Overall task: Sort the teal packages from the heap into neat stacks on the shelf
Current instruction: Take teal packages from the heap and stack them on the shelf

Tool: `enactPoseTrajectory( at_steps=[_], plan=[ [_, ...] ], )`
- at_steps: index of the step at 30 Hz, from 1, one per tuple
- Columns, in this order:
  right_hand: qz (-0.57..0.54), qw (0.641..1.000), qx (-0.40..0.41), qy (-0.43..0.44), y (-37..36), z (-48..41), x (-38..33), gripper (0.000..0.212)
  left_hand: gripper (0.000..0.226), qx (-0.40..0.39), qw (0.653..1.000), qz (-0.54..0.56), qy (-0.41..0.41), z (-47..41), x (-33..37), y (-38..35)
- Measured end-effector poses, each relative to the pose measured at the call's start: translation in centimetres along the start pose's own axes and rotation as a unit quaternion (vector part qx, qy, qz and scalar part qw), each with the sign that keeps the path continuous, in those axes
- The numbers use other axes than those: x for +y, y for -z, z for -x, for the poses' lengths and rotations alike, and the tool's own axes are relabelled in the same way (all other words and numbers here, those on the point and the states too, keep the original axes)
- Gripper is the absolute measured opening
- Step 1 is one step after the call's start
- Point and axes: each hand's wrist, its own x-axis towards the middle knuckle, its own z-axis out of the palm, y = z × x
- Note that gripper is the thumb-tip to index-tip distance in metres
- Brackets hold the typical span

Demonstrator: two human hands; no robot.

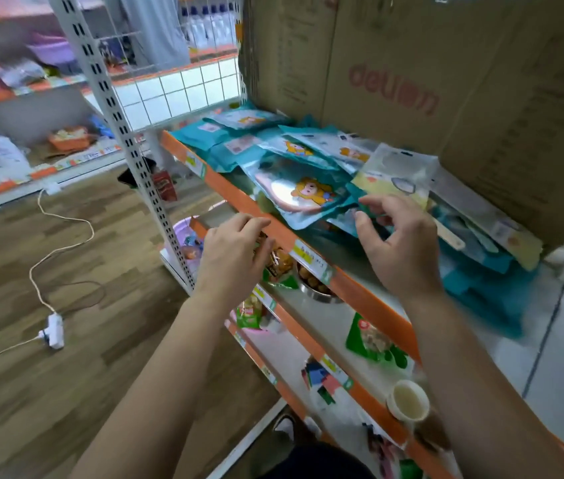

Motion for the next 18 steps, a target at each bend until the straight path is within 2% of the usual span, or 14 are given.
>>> enactPoseTrajectory(
  at_steps=[4, 9, 18],
  plan=[
    [-0.009, 1.000, -0.009, 0.008, -3.9, -5.2, -0.1, 0.021, 0.043, -0.012, 1.000, -0.016, 0.006, -4.9, -3.8, 0.0],
    [-0.012, 0.999, -0.031, 0.022, -7.7, -11.9, -0.4, 0.025, 0.041, 0.010, 1.000, -0.020, 0.021, -10.6, -8.2, -0.1],
    [0.071, 0.987, -0.143, 0.012, -15.9, -22.3, 0.1, 0.028, 0.038, -0.007, 0.999, 0.014, 0.044, -18.2, -16.5, -2.6]
  ],
)
